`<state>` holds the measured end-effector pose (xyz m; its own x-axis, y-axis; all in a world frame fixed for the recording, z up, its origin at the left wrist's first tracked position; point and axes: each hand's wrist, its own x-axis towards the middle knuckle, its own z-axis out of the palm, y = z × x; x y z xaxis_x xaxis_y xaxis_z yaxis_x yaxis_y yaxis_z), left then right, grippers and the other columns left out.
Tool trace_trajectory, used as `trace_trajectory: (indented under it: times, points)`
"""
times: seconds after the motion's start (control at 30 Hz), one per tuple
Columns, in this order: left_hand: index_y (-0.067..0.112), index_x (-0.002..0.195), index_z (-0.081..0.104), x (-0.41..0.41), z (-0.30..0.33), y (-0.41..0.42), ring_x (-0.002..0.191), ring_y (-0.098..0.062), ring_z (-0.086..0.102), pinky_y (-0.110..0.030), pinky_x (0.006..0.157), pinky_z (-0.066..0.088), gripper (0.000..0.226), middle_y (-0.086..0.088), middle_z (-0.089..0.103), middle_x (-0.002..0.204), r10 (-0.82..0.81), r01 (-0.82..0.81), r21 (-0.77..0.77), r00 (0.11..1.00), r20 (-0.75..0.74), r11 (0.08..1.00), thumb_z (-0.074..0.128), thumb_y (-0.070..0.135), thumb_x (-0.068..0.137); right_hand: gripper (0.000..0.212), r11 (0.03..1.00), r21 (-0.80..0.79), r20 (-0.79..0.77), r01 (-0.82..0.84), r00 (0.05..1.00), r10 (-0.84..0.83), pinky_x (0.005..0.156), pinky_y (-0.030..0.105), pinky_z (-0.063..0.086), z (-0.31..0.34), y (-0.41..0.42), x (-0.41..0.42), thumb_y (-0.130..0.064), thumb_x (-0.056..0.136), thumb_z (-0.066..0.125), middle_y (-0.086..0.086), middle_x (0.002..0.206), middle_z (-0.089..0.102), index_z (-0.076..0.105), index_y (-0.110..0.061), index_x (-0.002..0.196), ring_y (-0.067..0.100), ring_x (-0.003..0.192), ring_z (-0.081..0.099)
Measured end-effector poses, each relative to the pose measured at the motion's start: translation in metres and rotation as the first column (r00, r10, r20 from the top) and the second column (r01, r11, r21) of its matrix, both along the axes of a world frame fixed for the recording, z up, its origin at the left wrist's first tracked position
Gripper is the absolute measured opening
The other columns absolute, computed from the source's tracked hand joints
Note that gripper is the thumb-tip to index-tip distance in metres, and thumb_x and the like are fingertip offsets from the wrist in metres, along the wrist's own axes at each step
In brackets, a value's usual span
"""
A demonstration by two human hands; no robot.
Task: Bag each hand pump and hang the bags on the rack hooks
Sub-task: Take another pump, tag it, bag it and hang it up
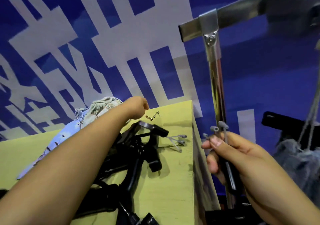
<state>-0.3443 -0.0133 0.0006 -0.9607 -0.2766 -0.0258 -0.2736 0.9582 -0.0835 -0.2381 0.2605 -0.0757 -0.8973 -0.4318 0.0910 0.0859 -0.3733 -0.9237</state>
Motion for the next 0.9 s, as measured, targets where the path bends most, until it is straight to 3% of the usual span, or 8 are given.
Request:
trace_trajectory:
  times: [0.1,0.23,0.33,0.47,0.57,0.77,0.9]
  points:
    - [0.018,0.142,0.040,-0.023,-0.020,0.000,0.133,-0.024,0.038,-0.031,0.104,0.033,0.049,-0.004,0.041,0.147,-0.059,0.078,-0.107,0.984,0.168,0.991,0.050,0.012,0.095,0.022,0.999,0.046,0.030,0.018,0.999,-0.019,0.034,0.013,0.032,-0.006,-0.004,-0.007,-0.028,0.082,0.056,0.000,0.049,0.061,0.073,-0.020,0.070,0.007,0.033,0.043]
    - [0.029,0.145,0.034,-0.037,-0.027,0.004,0.136,-0.026,0.034,-0.034,0.107,0.031,0.053,-0.004,0.036,0.150,-0.157,0.184,-0.128,0.968,0.195,0.975,0.043,0.009,0.097,0.021,0.997,0.042,0.079,0.061,0.995,-0.065,0.036,0.017,0.035,-0.012,-0.009,-0.015,-0.025,0.084,0.058,0.004,0.063,0.066,0.075,-0.020,0.073,0.010,0.037,0.044]
    - [0.025,0.142,0.042,-0.042,-0.028,0.000,0.127,-0.027,0.045,-0.034,0.101,0.038,0.053,-0.006,0.048,0.140,-0.182,0.234,-0.256,0.960,0.213,0.938,0.043,0.003,0.094,0.020,0.998,0.020,0.127,0.063,0.990,-0.065,0.034,0.018,0.033,-0.018,-0.014,-0.017,-0.022,0.084,0.059,0.000,0.064,0.065,0.075,-0.017,0.073,0.011,0.036,0.042]
    - [0.017,0.126,0.059,-0.047,-0.030,-0.004,0.102,-0.025,0.059,-0.031,0.084,0.047,0.033,-0.005,0.064,0.114,-0.211,0.292,-0.374,0.947,0.242,0.880,0.049,0.014,0.095,0.022,0.998,-0.010,0.167,0.059,0.984,-0.056,0.032,0.016,0.031,-0.020,-0.017,-0.015,-0.020,0.084,0.059,0.000,0.063,0.064,0.073,-0.009,0.072,0.011,0.034,0.041]
    - [0.017,0.120,0.064,-0.046,-0.032,-0.003,0.096,-0.023,0.060,-0.027,0.077,0.045,0.029,-0.003,0.065,0.107,-0.225,0.311,-0.396,0.942,0.249,0.864,0.051,0.018,0.094,0.022,0.998,-0.019,0.175,0.063,0.983,-0.059,0.034,0.017,0.032,-0.019,-0.016,-0.016,-0.020,0.084,0.059,0.001,0.063,0.063,0.074,-0.009,0.072,0.012,0.035,0.041]
    - [0.010,0.103,0.069,-0.043,-0.033,0.005,0.087,-0.023,0.061,-0.030,0.078,0.053,0.022,-0.005,0.063,0.094,-0.232,0.337,-0.461,0.935,0.270,0.821,0.053,0.013,0.089,0.021,0.996,-0.040,0.210,0.083,0.975,-0.073,0.032,0.017,0.030,-0.021,-0.014,-0.014,-0.019,0.082,0.060,0.002,0.061,0.060,0.072,-0.005,0.071,0.012,0.033,0.038]
    - [0.007,0.101,0.066,-0.041,-0.033,0.010,0.079,-0.020,0.054,-0.026,0.067,0.042,0.020,-0.003,0.054,0.085,-0.261,0.367,-0.477,0.925,0.276,0.798,0.050,0.011,0.089,0.023,0.995,-0.029,0.213,0.091,0.974,-0.083,0.032,0.016,0.029,-0.023,-0.014,-0.011,-0.020,0.079,0.061,-0.001,0.060,0.062,0.070,0.000,0.073,0.012,0.033,0.037]
